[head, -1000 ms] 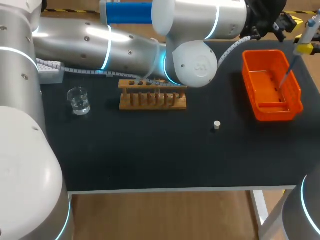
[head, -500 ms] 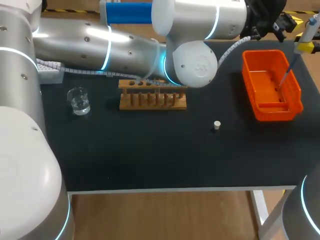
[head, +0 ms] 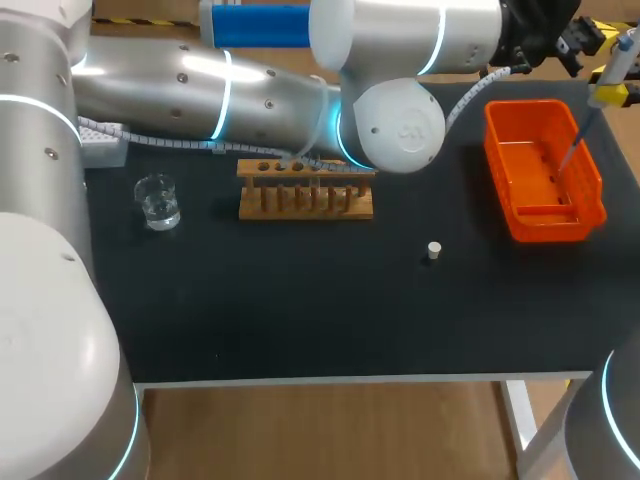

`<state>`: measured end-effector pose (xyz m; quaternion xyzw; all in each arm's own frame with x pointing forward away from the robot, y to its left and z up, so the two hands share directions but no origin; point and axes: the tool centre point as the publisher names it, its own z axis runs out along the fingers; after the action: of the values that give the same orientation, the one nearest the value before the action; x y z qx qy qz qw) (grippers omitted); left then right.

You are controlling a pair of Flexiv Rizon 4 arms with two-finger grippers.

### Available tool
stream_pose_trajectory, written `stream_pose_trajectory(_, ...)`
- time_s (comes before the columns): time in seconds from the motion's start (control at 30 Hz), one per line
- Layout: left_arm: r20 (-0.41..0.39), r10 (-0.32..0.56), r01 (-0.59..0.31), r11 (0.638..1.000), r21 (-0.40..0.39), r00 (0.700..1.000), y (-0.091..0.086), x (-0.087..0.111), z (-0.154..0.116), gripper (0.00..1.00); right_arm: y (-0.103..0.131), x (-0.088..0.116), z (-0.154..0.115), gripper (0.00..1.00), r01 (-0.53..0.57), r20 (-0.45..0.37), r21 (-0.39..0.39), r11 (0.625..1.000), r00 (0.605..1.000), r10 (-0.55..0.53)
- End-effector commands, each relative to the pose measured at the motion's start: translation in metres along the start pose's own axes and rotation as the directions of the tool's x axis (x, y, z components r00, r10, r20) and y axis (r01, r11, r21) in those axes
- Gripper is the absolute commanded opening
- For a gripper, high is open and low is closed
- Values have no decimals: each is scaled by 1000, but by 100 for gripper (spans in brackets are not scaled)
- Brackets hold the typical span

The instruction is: Invert the test tube, pick up the pipette, mount the tip to pipette, aspirate from beaker and dispense into the tube, eject the tip, return the pipette, and cap with the stopper.

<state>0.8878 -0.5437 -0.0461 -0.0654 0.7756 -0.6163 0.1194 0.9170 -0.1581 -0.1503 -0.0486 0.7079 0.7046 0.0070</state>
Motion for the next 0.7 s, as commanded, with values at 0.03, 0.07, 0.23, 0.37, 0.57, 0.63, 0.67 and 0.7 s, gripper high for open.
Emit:
stream_pose_trajectory(0.03,-122,3,13,991,130,992,4,-7,9,0,1,-1,-2,0,0,-4,2,1000,1000,0)
stream_pose_trajectory(0.07,-123,2,15,991,132,992,4,-8,10,0,1,-1,-2,0,0,-4,2,1000,1000,0)
stream_pose_trajectory(0.23,-124,-8,27,987,156,992,4,-12,15,0,1,-1,-2,0,0,-4,2,1000,1000,0)
stream_pose_trajectory(0.37,-129,-8,30,985,169,992,2,-15,19,0,1,-1,-2,0,0,-4,2,1000,1000,0)
stream_pose_trajectory(0.57,-136,-5,30,983,180,991,-1,-17,24,0,1,-1,-2,0,0,-4,2,1000,1000,0)
stream_pose_trajectory(0.63,-138,-4,29,983,182,990,-2,-17,25,0,1,-1,-2,0,0,-4,2,1000,1000,0)
stream_pose_trajectory(0.67,-140,-4,30,983,184,990,-2,-17,26,0,1,-1,-2,0,0,-4,2,1000,1000,0)
stream_pose_trajectory(0.7,-141,-4,30,982,185,990,-2,-17,27,0,1,-1,-2,0,0,-4,2,1000,1000,0)
